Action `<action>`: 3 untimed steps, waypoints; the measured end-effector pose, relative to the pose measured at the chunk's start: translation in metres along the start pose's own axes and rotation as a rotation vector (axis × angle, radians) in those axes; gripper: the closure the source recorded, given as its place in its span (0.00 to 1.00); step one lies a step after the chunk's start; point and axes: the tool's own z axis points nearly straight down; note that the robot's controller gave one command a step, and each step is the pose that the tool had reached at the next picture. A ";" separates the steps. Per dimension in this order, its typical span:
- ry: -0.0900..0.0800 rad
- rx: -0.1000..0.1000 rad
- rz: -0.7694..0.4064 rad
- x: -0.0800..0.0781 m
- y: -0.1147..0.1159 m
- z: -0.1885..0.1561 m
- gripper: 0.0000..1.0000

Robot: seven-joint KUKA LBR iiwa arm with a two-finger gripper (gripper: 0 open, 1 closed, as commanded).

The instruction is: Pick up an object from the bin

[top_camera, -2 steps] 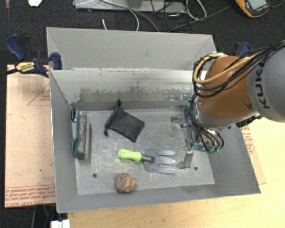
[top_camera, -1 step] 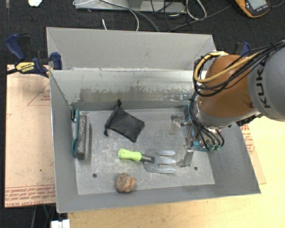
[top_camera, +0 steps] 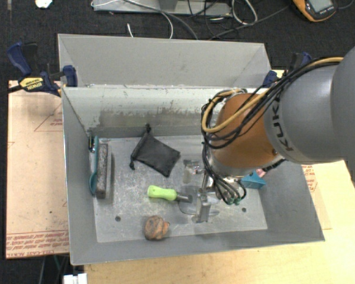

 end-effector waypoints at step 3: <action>0.002 -0.003 -0.102 -0.014 0.031 0.031 1.00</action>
Offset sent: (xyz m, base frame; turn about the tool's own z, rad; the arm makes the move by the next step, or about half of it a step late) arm 0.0120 0.0307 -0.0309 -0.1014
